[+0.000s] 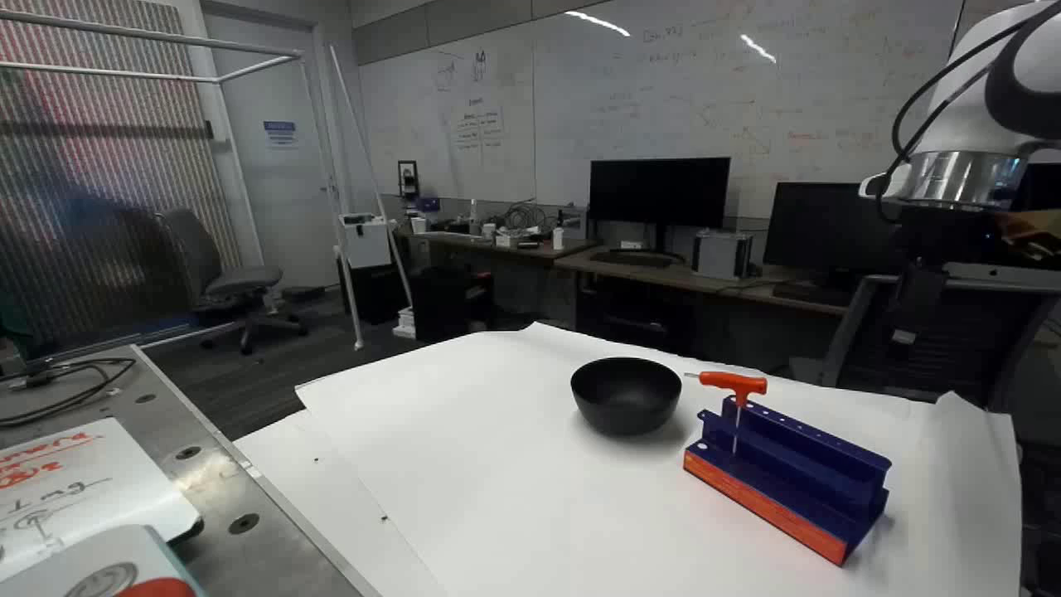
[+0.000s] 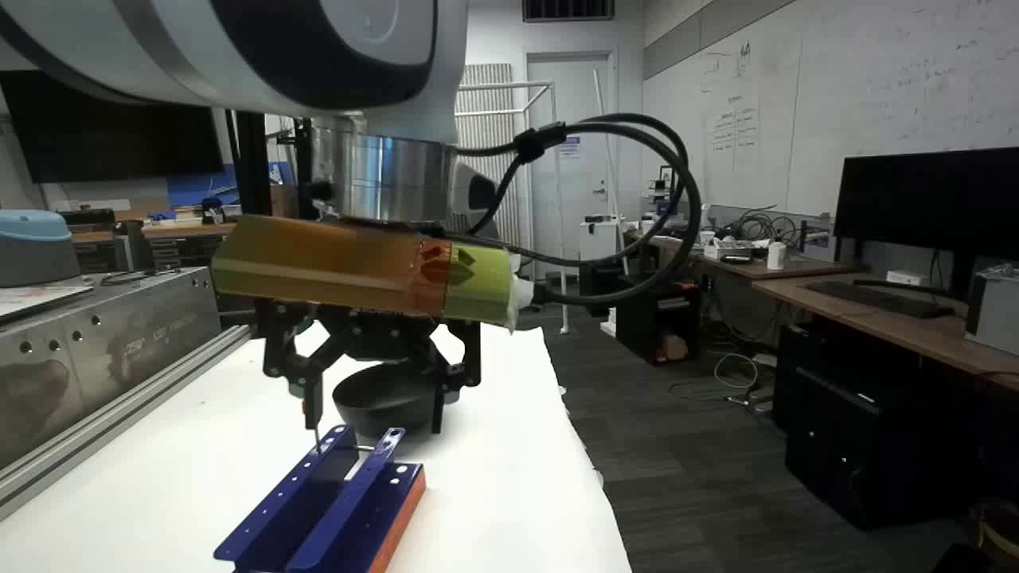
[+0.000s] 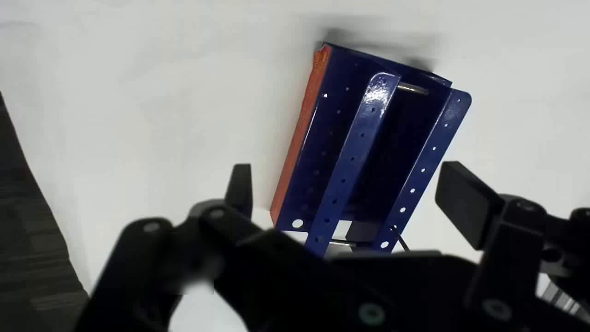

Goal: Place the wrench in the black bowl

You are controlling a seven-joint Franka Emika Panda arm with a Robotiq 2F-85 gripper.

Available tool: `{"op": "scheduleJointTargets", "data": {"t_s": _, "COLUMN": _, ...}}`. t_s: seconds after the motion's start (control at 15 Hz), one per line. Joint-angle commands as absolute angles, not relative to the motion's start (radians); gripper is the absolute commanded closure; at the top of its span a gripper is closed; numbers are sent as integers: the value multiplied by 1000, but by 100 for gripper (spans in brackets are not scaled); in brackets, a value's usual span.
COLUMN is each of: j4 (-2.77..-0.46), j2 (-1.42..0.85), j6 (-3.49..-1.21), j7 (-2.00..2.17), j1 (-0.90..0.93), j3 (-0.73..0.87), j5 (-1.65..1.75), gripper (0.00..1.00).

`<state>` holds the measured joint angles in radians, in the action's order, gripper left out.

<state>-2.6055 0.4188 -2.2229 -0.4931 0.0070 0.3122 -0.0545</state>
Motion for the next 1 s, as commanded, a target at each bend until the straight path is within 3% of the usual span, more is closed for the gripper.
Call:
{"op": "scheduleJointTargets", "data": {"t_s": 0.0, "j4": -2604, "j2": 416, "j6": -2220, "j7": -502, "j1": -16, "j3": 289, "j5": -66, "gripper": 0}}
{"op": "scheduleJointTargets", "data": {"t_s": 0.93, "j4": -2344, "j2": 144, "j6": -2173, "j7": -131, "j1": 34, "j3": -20, "j5": 58, "gripper": 0}}
